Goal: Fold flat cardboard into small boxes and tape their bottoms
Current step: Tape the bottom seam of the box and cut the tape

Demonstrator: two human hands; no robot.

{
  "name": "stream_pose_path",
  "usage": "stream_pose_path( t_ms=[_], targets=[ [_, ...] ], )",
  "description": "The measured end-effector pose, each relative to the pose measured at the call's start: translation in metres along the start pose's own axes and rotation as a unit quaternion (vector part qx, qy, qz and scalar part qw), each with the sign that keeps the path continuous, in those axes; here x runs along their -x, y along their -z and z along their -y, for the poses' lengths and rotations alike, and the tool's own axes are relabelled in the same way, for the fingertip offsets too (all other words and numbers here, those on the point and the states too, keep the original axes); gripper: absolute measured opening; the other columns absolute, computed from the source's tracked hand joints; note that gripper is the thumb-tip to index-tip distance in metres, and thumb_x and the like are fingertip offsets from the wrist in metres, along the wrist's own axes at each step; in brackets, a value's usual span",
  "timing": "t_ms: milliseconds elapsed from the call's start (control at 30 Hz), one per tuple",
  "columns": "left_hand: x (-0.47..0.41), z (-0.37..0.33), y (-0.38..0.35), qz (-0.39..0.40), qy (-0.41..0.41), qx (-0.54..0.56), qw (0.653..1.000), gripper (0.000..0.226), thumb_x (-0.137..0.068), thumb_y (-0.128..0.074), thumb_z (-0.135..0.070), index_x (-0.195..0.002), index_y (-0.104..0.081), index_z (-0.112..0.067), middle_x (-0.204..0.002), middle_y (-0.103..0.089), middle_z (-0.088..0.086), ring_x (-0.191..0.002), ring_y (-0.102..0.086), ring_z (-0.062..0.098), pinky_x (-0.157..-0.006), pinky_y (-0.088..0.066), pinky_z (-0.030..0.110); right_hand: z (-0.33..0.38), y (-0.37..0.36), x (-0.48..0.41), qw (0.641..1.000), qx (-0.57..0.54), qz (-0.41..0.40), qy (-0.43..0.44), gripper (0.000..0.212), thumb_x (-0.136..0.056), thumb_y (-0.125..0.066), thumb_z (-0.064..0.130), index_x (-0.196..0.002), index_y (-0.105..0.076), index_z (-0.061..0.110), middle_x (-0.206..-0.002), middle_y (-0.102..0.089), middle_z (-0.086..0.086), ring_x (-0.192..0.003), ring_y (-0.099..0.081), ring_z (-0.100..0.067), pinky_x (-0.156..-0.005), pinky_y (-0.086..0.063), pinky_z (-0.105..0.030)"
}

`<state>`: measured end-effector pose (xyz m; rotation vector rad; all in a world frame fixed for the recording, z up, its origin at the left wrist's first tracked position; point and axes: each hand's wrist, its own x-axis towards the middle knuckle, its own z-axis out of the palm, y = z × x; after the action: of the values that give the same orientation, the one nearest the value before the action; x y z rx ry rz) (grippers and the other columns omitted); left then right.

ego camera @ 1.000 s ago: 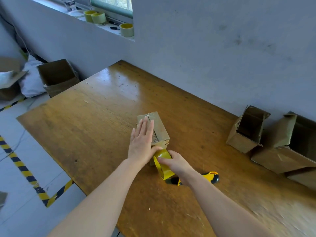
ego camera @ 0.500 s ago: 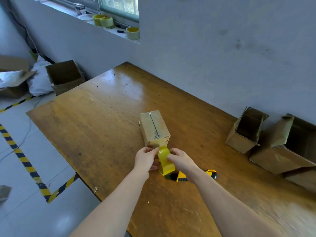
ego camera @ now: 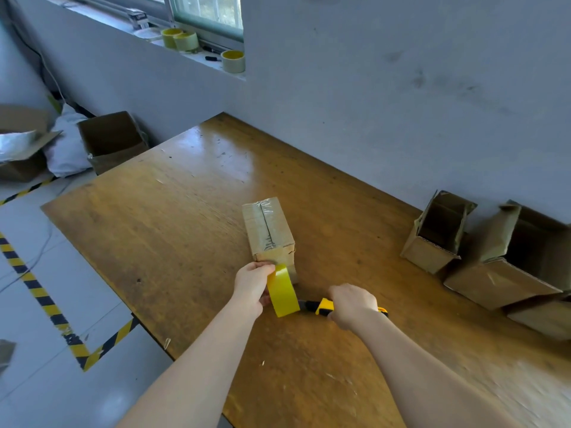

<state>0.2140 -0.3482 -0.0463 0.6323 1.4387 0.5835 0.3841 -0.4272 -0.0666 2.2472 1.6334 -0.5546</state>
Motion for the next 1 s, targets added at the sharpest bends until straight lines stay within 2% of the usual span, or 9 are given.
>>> stream_pose_path(
  t_ms=[100, 200, 333, 433, 500, 567, 667, 800, 1000],
  targets=[
    [-0.004, -0.002, 0.003, -0.025, -0.015, -0.025, 0.999, 0.003, -0.092, -0.062, -0.019, -0.093, -0.061, -0.022, -0.106, -0.057, 0.006, -0.104, -0.053, 0.025, -0.095, -0.047, 0.044, -0.002, 0.007, -0.002, 1.000, -0.013, -0.005, -0.009, 0.020, -0.092, -0.059, 0.019, -0.112, -0.058, 0.020, -0.113, -0.061, -0.002, -0.102, -0.062, -0.025, -0.067, -0.045, -0.032],
    [-0.009, 0.000, 0.006, -0.048, -0.035, -0.050, 0.997, 0.012, -0.092, -0.062, -0.021, -0.103, -0.063, -0.019, -0.108, -0.056, 0.006, -0.105, -0.052, 0.025, -0.097, -0.045, 0.044, -0.007, 0.012, -0.006, 0.989, -0.141, -0.034, -0.010, 0.019, -0.098, -0.051, 0.031, -0.115, -0.054, 0.022, -0.108, -0.057, -0.002, -0.095, -0.060, -0.022, -0.074, -0.051, -0.034],
    [-0.011, 0.003, 0.009, -0.049, -0.042, -0.052, 0.997, 0.005, -0.090, -0.063, -0.019, -0.094, -0.065, -0.019, -0.104, -0.062, 0.007, -0.102, -0.057, 0.027, -0.095, -0.048, 0.046, 0.008, 0.022, -0.003, 0.951, -0.272, -0.111, 0.095, 0.036, -0.103, -0.037, 0.033, -0.138, -0.046, 0.026, -0.110, -0.054, 0.001, -0.097, -0.056, -0.017, -0.085, -0.048, -0.033],
    [-0.009, 0.004, 0.009, -0.049, -0.056, -0.046, 0.996, 0.005, -0.090, -0.061, -0.017, -0.093, -0.065, -0.018, -0.100, -0.066, 0.009, -0.096, -0.062, 0.028, -0.086, -0.053, 0.043, 0.025, 0.037, 0.003, 0.929, -0.295, -0.164, 0.149, 0.033, -0.103, -0.033, 0.036, -0.128, -0.052, 0.028, -0.102, -0.056, 0.002, -0.090, -0.056, -0.019, -0.078, -0.047, -0.035],
    [-0.009, 0.005, 0.010, -0.047, -0.066, -0.047, 0.996, 0.006, -0.091, -0.060, -0.016, -0.096, -0.064, -0.016, -0.098, -0.066, 0.008, -0.092, -0.062, 0.026, -0.074, -0.052, 0.037, 0.031, 0.045, 0.004, 0.933, -0.266, -0.176, 0.166, 0.033, -0.102, -0.032, 0.045, -0.114, -0.058, 0.028, -0.096, -0.060, 0.003, -0.088, -0.058, -0.019, -0.072, -0.046, -0.036],
    [-0.008, 0.004, 0.011, -0.046, -0.072, -0.049, 0.995, 0.006, -0.092, -0.059, -0.015, -0.097, -0.063, -0.016, -0.097, -0.065, 0.007, -0.090, -0.061, 0.023, -0.068, -0.048, 0.032, 0.034, 0.052, 0.005, 0.954, -0.188, -0.167, 0.164, 0.043, -0.100, -0.028, 0.053, -0.106, -0.062, 0.027, -0.094, -0.062, 0.003, -0.085, -0.059, -0.018, -0.065, -0.043, -0.032],
    [-0.008, 0.004, 0.013, -0.043, -0.071, -0.052, 0.995, 0.005, -0.093, -0.059, -0.014, -0.096, -0.062, -0.017, -0.098, -0.064, 0.006, -0.091, -0.060, 0.023, -0.072, -0.047, 0.034, 0.038, 0.062, 0.004, 0.975, -0.091, -0.138, 0.145, 0.049, -0.100, -0.025, 0.056, -0.104, -0.064, 0.025, -0.094, -0.062, 0.003, -0.085, -0.059, -0.017, -0.063, -0.044, -0.029],
    [-0.010, 0.003, 0.014, -0.043, -0.059, -0.054, 0.996, 0.004, -0.091, -0.062, -0.015, -0.094, -0.064, -0.015, -0.098, -0.064, 0.008, -0.092, -0.059, 0.024, -0.069, -0.047, 0.033, 0.046, 0.071, 0.000, 0.984, -0.037, -0.123, 0.123, 0.053, -0.099, -0.027, 0.058, -0.101, -0.066, 0.022, -0.086, -0.061, 0.003, -0.078, -0.060, -0.015, -0.062, -0.049, -0.028],
    [-0.012, 0.000, 0.015, -0.022, -0.039, -0.075, 0.996, 0.014, -0.090, -0.063, -0.016, -0.104, -0.060, -0.017, -0.103, -0.060, 0.006, -0.100, -0.056, 0.023, -0.084, -0.048, 0.037, 0.057, 0.078, -0.005, 0.989, 0.018, -0.099, 0.107, 0.052, -0.099, -0.031, 0.058, -0.092, -0.066, 0.020, -0.079, -0.064, 0.004, -0.071, -0.062, -0.012, -0.059, -0.050, -0.025]
  ],
)
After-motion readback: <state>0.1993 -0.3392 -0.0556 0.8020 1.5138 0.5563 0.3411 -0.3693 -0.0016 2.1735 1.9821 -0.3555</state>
